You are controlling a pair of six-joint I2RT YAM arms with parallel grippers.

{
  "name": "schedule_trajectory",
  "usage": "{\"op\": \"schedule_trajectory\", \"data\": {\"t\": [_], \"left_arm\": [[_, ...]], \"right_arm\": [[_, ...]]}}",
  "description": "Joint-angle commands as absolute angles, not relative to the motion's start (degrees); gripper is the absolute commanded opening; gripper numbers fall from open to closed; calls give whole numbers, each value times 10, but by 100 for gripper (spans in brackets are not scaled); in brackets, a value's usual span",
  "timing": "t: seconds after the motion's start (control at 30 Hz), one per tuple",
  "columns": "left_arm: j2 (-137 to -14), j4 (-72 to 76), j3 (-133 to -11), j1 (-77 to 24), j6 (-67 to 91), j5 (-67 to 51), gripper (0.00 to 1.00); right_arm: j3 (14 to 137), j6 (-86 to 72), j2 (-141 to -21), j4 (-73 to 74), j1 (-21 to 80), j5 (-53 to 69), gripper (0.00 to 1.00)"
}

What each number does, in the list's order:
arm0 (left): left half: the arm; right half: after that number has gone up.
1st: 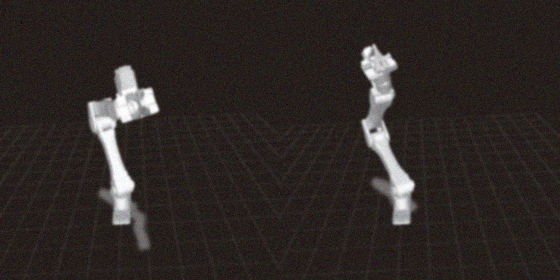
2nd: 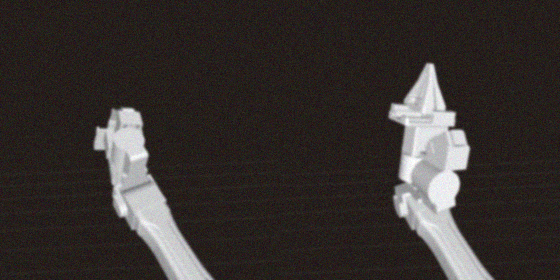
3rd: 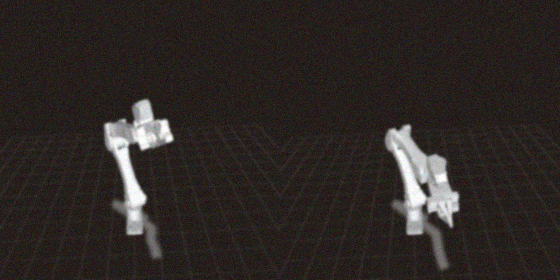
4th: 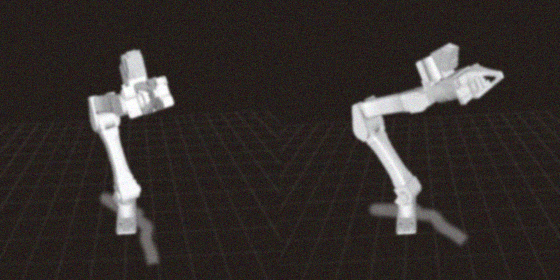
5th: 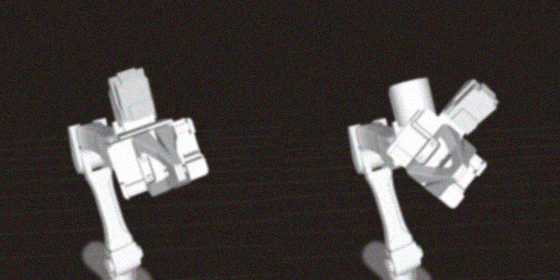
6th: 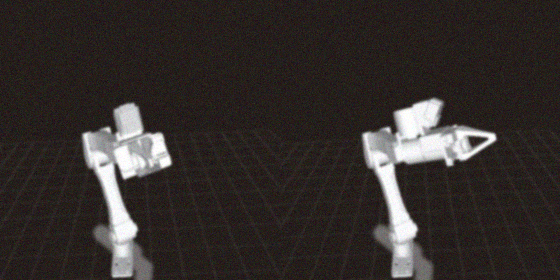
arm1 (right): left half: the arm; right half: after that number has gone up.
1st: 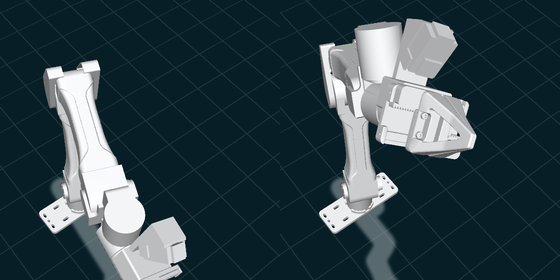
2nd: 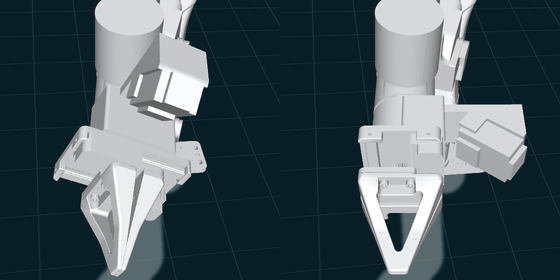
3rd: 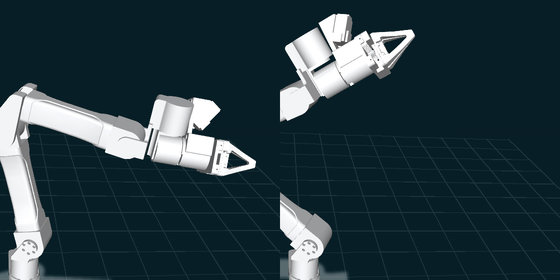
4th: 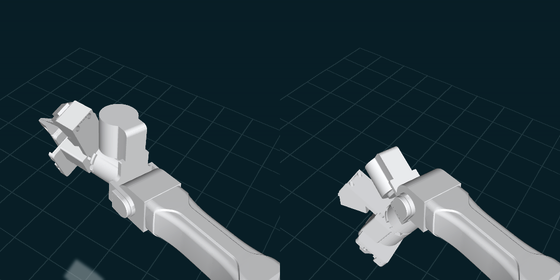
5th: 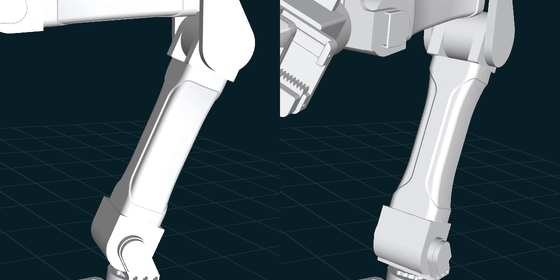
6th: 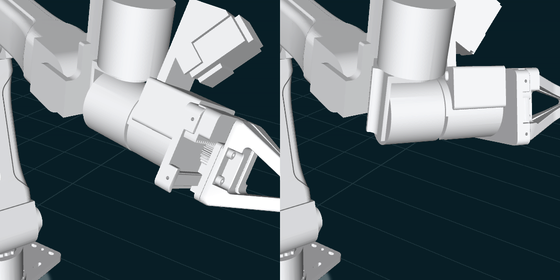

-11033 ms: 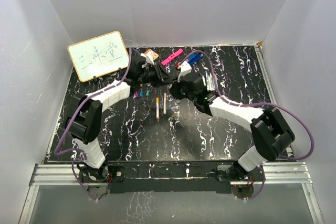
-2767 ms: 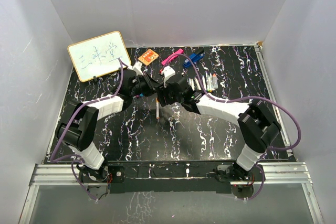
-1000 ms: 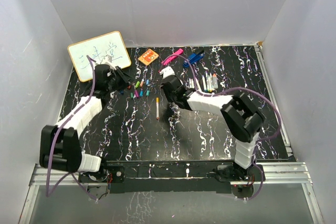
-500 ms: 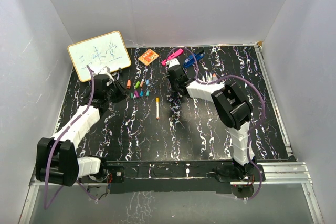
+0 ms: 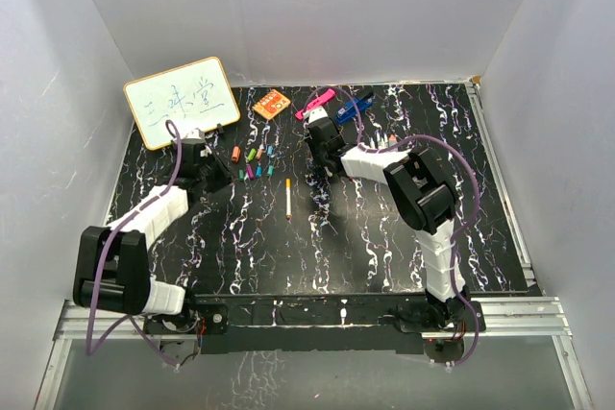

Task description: Open the pen caps

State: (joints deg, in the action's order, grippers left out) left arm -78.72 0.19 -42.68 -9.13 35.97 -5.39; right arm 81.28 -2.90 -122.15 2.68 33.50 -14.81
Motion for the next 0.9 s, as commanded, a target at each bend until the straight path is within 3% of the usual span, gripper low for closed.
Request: {"op": "schedule_trajectory", "data": {"t": [0.0,0.13,0.23,0.87], "left_arm": [[-819,14,-435,-84,357,-32,0],[-849,23,-438,-82,356,-28,0],[-869,29,-442,-81,355,-22,0],[-974,48,-508,-81,331,6,0]], "right_arm": [[831,-30,-1228,7,329,-137,7],[830,-35,-1225,7,328,-132,38],[828,-34,-1217,4,329,-131,49],[740,-48,-1008,6,360,-98,55]]}}
